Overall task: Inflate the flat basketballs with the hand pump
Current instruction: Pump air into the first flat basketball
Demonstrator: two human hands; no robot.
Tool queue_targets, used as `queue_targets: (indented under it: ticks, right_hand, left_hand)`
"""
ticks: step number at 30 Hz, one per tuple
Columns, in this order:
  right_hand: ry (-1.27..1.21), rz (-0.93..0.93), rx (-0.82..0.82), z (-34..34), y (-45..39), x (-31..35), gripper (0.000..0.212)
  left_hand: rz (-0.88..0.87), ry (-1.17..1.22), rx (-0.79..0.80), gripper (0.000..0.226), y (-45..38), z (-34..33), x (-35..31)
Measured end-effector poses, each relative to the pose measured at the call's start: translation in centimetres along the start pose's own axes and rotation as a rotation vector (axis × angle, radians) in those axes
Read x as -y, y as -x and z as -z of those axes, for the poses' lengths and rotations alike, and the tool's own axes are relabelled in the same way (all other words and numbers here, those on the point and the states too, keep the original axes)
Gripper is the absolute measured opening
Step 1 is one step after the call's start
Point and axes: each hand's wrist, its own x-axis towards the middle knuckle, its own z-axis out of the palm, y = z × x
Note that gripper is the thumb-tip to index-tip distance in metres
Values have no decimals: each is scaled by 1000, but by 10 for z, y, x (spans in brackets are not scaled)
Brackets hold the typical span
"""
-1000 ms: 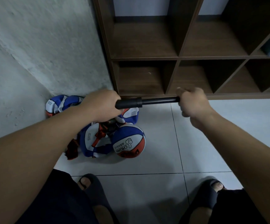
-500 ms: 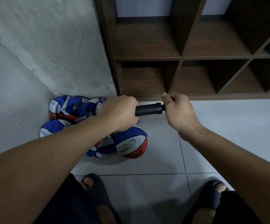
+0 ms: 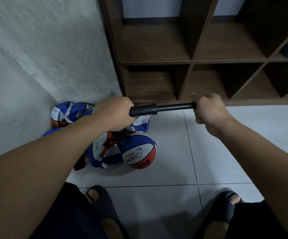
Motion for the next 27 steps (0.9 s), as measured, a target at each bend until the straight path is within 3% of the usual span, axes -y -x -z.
queue_targets:
  ticks: [4, 7, 12, 23, 27]
  right_hand:
    - [84, 99, -69, -15, 9, -8, 33]
    - [124, 177, -37, -35, 28, -9, 29]
    - [216, 272, -17, -46, 41, 0, 40]
    - [140, 142, 104, -44, 27, -16, 41]
    - [84, 86, -8, -18, 8, -6, 35]
  left_hand:
    - [-19, -38, -41, 24, 0, -2, -3]
    - [-57, -59, -109, 30, 0, -1, -10]
    - [-73, 17, -107, 30, 7, -4, -29]
    - [-124, -18, -71, 28, 5, -10, -28]
    - [-89, 16, -62, 36, -2, -6, -13]
